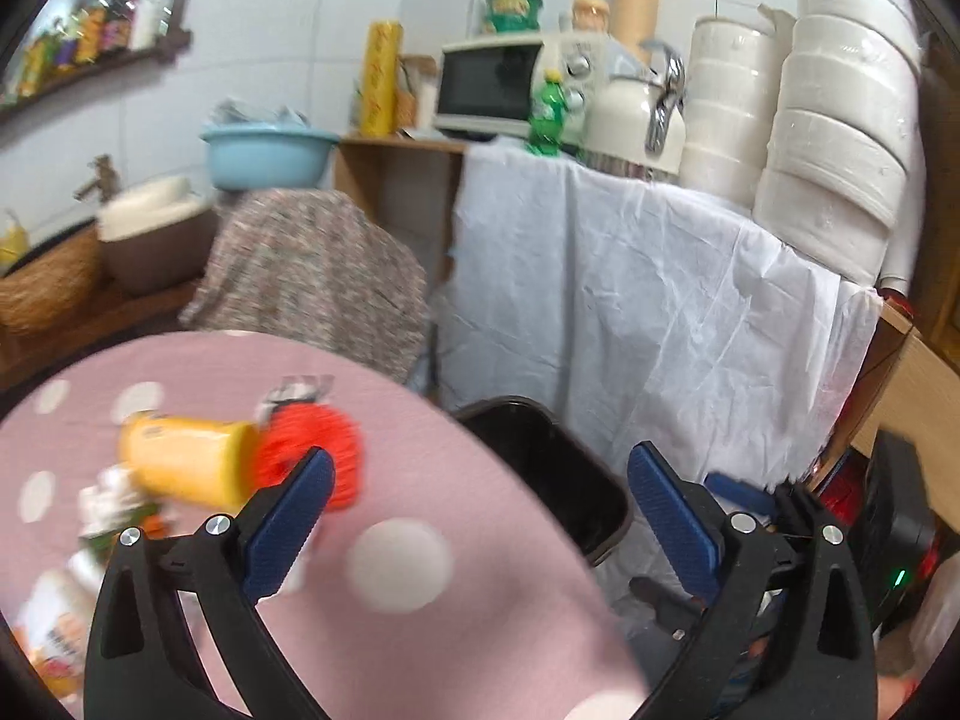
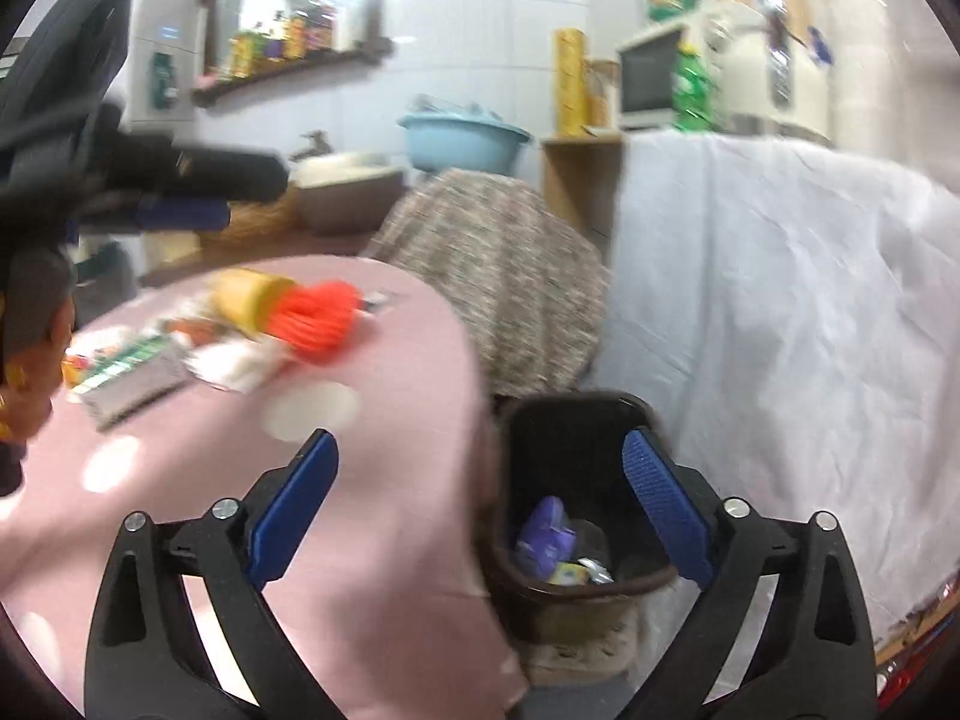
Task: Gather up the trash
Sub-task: 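Move both tools back toward the remaining trash on the table, then grasp the white tissue with the right tool while the left grasps the orange-labelled bottle, then lift the tissue and bottle and carry both over the black bin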
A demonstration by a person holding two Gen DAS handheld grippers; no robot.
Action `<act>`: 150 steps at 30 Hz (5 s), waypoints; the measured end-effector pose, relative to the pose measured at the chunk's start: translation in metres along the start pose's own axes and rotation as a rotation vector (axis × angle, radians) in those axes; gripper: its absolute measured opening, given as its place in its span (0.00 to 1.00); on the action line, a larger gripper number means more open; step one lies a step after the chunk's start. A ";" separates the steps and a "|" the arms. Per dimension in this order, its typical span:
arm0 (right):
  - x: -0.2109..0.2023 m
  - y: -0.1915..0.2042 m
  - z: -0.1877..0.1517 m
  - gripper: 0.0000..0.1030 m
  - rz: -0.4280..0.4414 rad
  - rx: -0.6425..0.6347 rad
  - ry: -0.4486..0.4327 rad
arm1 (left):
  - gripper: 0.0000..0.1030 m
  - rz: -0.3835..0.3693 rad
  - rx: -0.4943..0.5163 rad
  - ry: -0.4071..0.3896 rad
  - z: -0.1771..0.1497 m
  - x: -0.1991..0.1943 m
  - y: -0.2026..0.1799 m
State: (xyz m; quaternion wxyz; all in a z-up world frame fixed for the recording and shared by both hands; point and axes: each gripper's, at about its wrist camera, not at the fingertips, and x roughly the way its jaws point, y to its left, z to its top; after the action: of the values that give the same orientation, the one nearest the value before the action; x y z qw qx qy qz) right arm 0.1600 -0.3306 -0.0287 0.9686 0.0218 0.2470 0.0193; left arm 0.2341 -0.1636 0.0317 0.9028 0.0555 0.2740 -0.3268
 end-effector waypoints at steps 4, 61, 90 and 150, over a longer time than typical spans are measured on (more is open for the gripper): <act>-0.008 0.035 0.010 0.93 0.046 -0.047 -0.017 | 0.95 0.083 0.040 -0.056 -0.016 -0.046 0.016; 0.157 0.198 0.046 0.77 0.296 -0.268 0.325 | 0.95 0.400 -0.022 0.134 -0.124 -0.139 0.202; 0.151 0.207 0.039 0.19 0.316 -0.324 0.344 | 0.66 0.321 0.289 0.629 -0.098 -0.033 0.232; 0.003 0.139 0.026 0.18 0.425 -0.193 0.104 | 0.59 0.102 0.067 -0.019 -0.064 -0.113 0.074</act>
State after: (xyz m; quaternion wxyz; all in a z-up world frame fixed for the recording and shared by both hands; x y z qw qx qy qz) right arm 0.1715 -0.1930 -0.0002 0.9263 -0.0202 0.2834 0.2473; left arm 0.1788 -0.0245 0.0322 0.9185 0.0963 0.2510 -0.2900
